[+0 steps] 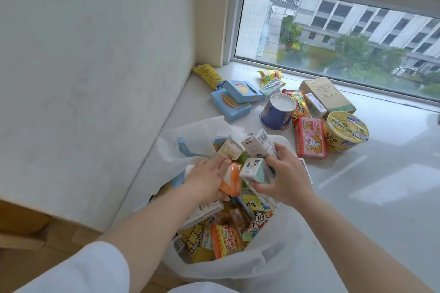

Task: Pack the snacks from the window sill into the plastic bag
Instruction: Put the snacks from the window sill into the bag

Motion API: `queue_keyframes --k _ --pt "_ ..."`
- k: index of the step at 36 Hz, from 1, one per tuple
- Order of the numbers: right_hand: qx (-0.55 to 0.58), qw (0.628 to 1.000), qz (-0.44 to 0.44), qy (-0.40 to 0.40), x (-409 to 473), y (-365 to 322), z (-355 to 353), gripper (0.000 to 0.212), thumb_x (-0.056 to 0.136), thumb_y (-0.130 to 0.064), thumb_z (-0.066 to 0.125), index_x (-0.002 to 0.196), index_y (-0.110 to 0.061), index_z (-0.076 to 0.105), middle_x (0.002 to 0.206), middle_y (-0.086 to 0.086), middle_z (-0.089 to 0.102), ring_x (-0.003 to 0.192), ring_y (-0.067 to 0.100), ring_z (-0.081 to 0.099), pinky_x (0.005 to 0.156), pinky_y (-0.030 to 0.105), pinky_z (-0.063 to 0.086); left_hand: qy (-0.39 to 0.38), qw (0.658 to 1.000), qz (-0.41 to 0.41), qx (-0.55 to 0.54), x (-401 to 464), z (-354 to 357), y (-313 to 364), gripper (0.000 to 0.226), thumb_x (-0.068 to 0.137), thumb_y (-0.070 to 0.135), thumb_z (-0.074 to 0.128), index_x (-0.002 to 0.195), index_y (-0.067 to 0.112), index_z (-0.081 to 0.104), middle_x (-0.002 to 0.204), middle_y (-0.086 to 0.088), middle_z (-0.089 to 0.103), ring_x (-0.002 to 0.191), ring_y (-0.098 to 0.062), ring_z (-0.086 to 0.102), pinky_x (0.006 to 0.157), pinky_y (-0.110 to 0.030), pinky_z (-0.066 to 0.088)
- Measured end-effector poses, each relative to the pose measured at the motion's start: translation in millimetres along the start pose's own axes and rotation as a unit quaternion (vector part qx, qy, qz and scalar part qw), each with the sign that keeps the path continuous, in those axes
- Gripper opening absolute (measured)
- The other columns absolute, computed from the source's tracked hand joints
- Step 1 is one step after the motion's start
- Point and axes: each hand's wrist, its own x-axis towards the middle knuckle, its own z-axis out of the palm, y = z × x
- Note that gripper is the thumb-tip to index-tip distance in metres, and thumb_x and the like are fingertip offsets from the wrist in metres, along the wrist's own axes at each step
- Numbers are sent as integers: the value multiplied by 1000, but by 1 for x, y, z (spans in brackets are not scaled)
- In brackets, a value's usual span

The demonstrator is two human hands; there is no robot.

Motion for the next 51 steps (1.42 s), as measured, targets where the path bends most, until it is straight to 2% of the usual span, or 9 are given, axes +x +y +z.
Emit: queue_keyframes --k 6,11,15,20,24,29,33,38,51 --pt "-4 1000 -10 -17 1 -5 2 66 58 -66 67 101 -16 69 130 10 48 104 30 51 85 38 44 -89 991 91 34 -21 23 0 93 79 61 59 150 31 8 152 2 27 140 -19 22 113 -42 14" --pt "-18 1000 -3 -21 -3 -7 4 79 54 -77 47 101 -17 70 131 10 49 104 30 52 86 37 43 -65 998 20 14 -28 31 4 99 77 62 60 150 31 1 156 0 15 145 -21 10 117 -52 -3" --pt "-25 999 -19 -33 -7 -11 4 85 54 -81 40 108 -20 68 138 8 43 113 28 46 93 39 38 -14 996 -77 -46 -44 39 3 98 76 66 58 150 31 5 156 1 13 145 -20 8 117 -48 -6" --pt "-38 997 -63 -26 -10 -20 7 67 64 -67 67 110 -20 67 137 7 43 116 26 42 95 38 36 90 978 -173 -77 -71 39 1 70 86 57 52 145 28 29 149 4 30 140 -18 22 119 -43 4" --pt "-60 994 -93 -14 -12 -34 9 67 60 -74 56 98 -21 68 128 9 48 114 29 44 94 41 38 217 935 -279 -34 -91 48 -14 57 71 32 76 123 16 56 132 -10 48 123 -31 44 109 -50 30" --pt "-56 992 -108 25 -21 -57 12 64 54 -73 54 85 -20 70 115 11 56 98 30 52 84 42 45 192 865 -450 -110 -112 59 -34 80 72 26 75 141 13 37 145 -18 28 131 -39 30 108 -48 24" --pt "-52 992 -107 53 -32 -84 16 61 56 -74 51 79 -20 68 114 11 58 95 31 55 78 38 45 105 834 -502 -206 -118 54 -52 76 87 32 58 148 19 15 141 -10 36 119 -34 48 87 -43 43" --pt "-77 991 -96 44 -40 -116 32 55 50 -68 63 78 -21 68 111 12 59 95 32 57 79 39 47 20 866 -479 -145 -129 52 -70 28 96 17 34 115 14 55 118 -12 60 104 -34 58 77 -35 45" --pt "-141 987 -38 -68 -56 -155 82 63 33 -70 66 79 -28 69 107 10 63 85 30 60 70 40 48 82 888 -396 -218 -125 50 -82 18 96 15 35 97 5 50 102 -20 61 88 -36 57 63 -35 40"
